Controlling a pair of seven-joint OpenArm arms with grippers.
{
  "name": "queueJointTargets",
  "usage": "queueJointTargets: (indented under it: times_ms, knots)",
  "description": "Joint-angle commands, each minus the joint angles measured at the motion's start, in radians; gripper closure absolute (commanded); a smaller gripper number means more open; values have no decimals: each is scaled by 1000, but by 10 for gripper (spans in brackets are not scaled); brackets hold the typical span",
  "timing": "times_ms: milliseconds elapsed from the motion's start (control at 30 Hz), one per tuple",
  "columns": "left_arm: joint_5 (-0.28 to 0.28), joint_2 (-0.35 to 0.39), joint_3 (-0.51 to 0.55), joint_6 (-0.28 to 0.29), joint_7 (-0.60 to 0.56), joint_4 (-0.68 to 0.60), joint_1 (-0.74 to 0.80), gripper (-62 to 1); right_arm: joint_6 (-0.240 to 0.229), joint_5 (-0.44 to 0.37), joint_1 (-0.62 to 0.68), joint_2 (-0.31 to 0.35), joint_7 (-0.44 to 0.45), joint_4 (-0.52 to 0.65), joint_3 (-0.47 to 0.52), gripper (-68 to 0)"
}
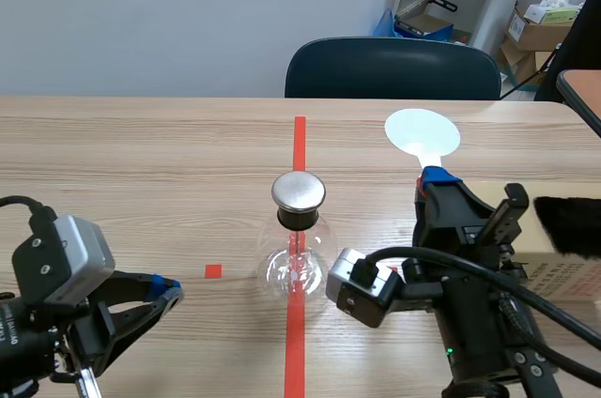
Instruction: Do the electroscope experiment
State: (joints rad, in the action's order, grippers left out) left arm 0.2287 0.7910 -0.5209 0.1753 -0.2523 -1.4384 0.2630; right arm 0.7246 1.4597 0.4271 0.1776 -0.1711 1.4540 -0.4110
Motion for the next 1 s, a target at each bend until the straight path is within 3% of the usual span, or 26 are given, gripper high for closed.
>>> queueJointTargets:
  times_ms: [0, 100, 233, 400, 833, 967]
  knots:
    - [9, -16, -8, -2, -13, 7, -14, -17, 56, 1, -8, 11, -15, 21, -2, -9]
    - [7, -43, -36, -2, -13, 60, -52, -17, 56, 1, -6, 11, -45, 21, -24, -9]
    - [-35, -78, -82, -2, -13, 118, -106, -17, 48, 1, -5, 14, -59, 21, -44, -9]
    - [-39, -111, -117, -2, -13, 163, -148, -17, 0, 1, 4, 17, -56, 21, -50, -9]
    - [-40, -148, -121, -8, -13, 179, -167, -17, 0, 1, 22, 33, -10, 21, -49, -9]
    - [-71, -159, -121, -8, -13, 179, -166, -17, 0, 1, 22, 34, -6, 21, -49, -9]
